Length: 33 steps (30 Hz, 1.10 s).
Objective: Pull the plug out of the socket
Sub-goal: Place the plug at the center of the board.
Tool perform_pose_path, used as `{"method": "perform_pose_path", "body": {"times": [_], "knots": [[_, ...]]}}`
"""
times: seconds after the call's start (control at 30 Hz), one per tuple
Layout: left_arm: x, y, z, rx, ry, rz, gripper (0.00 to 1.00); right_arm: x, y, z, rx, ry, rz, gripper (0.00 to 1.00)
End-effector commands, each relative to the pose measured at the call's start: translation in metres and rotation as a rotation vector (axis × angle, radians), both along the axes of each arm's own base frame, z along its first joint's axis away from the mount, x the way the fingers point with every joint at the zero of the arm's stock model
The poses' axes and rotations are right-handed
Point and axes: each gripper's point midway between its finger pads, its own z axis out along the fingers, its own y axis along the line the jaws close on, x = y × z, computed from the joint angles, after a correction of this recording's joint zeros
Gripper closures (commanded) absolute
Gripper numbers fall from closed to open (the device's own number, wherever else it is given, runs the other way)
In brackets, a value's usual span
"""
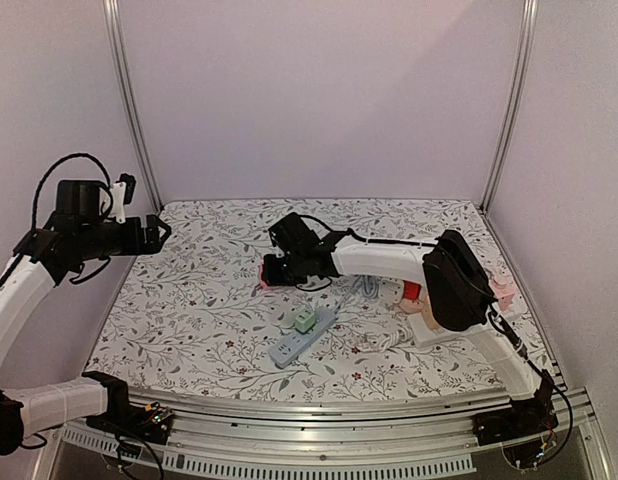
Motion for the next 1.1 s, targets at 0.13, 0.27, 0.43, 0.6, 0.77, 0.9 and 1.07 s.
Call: {"method": "perform_pose_path", "body": {"times": [0.13,0.27,0.43,0.6,0.77,0.9,1.07], "knots": [[-0.004,0.003,-0.005,0.026,0.011,0.013,0.01,0.019,-0.007,-0.001,-0.010,-0.021,-0.032,0.51],[-0.004,-0.001,-0.005,0.008,0.015,-0.007,0.00,0.022,-0.024,0.009,-0.096,-0.085,-0.039,0.28],[-0.003,-0.008,-0.006,-0.015,0.021,-0.032,0.00,0.011,-0.031,0.051,-0.096,-0.154,0.036,0.08],[0.001,-0.027,-0.002,-0.018,0.013,-0.103,0.00,-0.014,-0.061,0.099,-0.076,-0.197,0.051,0.06],[0.016,-0.051,0.031,-0.040,-0.014,-0.171,0.00,-0.061,-0.108,0.111,-0.157,-0.239,0.056,0.06],[0.033,-0.072,0.032,-0.043,-0.014,-0.153,0.01,-0.093,-0.132,0.101,-0.122,-0.194,0.011,0.06],[0.029,-0.102,-0.006,-0.048,0.112,-0.233,0.00,-0.129,-0.116,0.102,-0.142,-0.268,0.035,0.07]]}}
